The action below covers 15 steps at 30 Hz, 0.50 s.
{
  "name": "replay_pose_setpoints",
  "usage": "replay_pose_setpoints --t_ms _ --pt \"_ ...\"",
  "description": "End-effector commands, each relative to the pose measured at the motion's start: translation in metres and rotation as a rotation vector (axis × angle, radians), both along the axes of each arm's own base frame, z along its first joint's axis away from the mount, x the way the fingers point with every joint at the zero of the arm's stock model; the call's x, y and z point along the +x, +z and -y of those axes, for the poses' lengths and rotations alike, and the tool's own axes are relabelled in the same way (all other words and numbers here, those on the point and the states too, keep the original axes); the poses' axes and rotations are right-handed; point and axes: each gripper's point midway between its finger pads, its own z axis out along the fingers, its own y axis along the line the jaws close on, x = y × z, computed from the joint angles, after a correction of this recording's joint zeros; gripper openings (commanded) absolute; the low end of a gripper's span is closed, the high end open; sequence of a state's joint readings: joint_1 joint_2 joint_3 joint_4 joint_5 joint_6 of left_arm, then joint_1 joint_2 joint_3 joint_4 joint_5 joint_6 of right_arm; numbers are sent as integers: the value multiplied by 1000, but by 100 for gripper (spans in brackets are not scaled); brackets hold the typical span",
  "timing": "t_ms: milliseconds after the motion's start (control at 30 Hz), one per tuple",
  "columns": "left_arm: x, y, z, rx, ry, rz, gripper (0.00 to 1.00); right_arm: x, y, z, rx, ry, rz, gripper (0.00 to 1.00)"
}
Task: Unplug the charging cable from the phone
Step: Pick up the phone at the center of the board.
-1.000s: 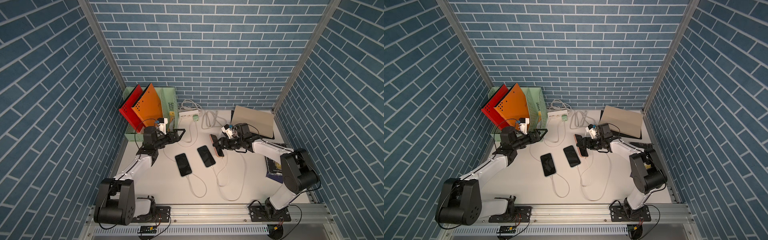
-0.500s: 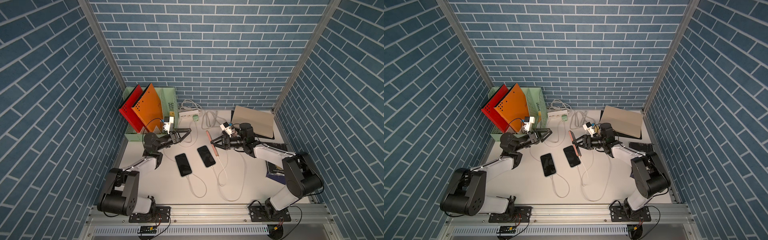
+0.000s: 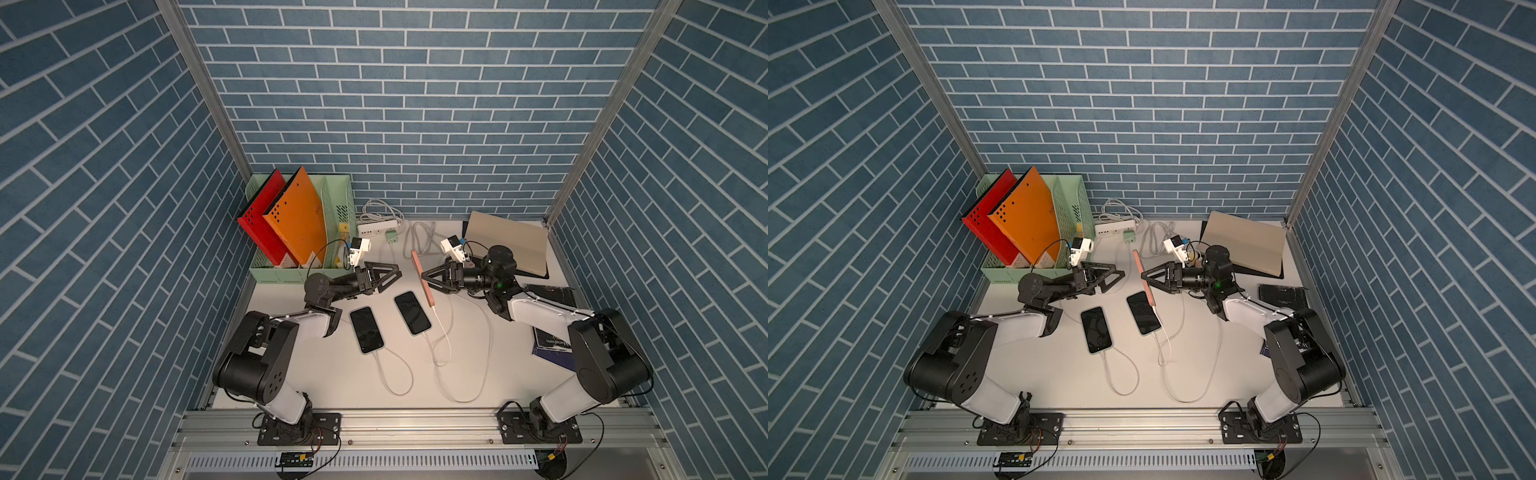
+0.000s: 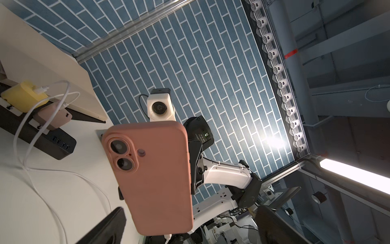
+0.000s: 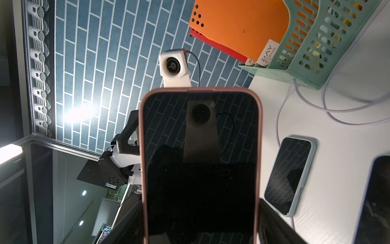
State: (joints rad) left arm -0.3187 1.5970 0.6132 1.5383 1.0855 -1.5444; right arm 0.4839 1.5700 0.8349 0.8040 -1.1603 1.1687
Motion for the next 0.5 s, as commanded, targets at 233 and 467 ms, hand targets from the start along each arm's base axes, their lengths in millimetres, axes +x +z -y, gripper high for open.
replay_pose_setpoints --t_ms 233,467 --pt "-1 -3 8 -27 -28 6 100 -14 33 -8 66 35 96 27" --pt "2 -10 11 -22 -27 -12 100 -17 34 -17 64 48 90 26"
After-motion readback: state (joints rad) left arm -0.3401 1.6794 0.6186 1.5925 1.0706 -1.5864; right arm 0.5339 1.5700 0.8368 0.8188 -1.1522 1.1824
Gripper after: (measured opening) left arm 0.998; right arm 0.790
